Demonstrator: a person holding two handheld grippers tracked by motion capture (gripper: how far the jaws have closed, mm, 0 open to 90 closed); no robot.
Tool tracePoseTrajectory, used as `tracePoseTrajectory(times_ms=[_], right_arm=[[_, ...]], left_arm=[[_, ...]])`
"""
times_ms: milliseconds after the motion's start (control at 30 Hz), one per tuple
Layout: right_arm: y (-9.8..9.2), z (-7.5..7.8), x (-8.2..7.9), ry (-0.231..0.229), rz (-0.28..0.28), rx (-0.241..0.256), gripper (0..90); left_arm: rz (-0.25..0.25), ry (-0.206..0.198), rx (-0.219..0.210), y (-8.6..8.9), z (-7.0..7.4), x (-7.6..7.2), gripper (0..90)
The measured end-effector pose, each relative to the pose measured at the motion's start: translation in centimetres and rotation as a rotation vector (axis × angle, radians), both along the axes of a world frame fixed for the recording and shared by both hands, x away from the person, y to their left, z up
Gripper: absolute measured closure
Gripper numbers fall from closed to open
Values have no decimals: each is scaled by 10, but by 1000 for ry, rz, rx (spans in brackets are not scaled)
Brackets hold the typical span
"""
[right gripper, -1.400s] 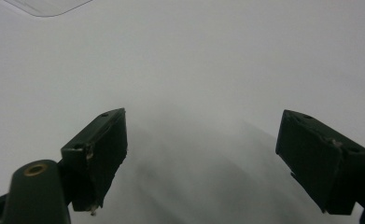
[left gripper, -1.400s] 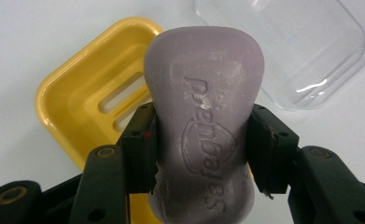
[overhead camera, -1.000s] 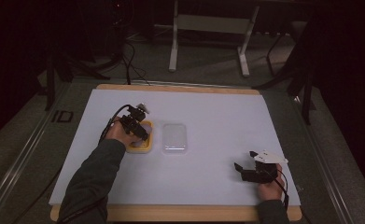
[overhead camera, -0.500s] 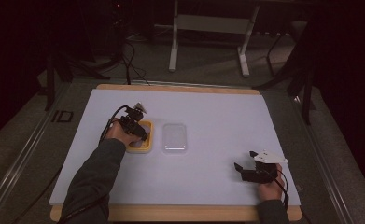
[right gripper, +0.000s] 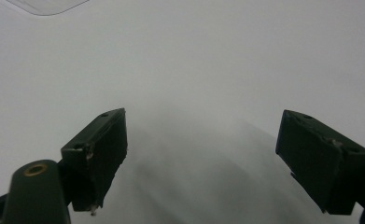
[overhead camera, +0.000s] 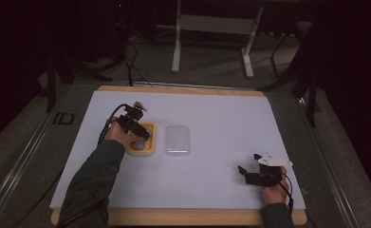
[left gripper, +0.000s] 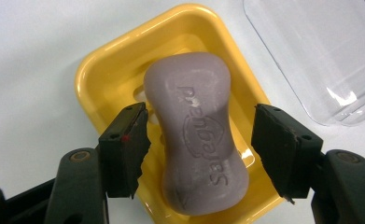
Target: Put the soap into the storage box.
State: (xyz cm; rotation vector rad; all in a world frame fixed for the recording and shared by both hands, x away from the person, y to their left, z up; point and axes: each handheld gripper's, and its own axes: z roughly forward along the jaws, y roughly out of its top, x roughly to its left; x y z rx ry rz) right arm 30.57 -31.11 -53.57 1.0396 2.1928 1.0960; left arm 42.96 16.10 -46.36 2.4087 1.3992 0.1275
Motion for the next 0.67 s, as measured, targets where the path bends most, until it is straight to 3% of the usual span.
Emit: tracePoseTrajectory(times_ms=[467,667], right_arm=[[0,0,0,1,-1,-1,163],[1,0,1,12,-2,-2,162]], left_arm=[[-51,-72,-12,-9,11,-12,377],[-87,-115,-32,-18,12,-25,377]])
